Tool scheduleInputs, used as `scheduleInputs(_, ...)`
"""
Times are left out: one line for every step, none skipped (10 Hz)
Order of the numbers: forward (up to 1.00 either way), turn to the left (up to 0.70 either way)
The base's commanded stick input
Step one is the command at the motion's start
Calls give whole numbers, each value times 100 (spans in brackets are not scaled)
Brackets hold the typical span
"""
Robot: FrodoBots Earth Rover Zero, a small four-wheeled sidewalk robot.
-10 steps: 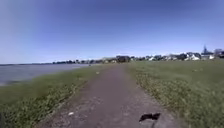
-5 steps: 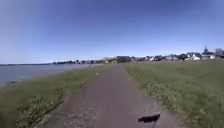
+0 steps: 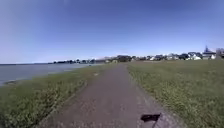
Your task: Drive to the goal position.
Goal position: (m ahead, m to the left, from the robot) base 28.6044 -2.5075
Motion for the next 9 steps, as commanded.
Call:
scheduleInputs(70, 0)
scheduleInputs(70, 0)
scheduleInputs(70, 0)
scheduleInputs(70, 0)
scheduleInputs(70, 0)
scheduleInputs(70, 0)
scheduleInputs(70, 0)
scheduleInputs(70, 0)
scheduleInputs(70, 0)
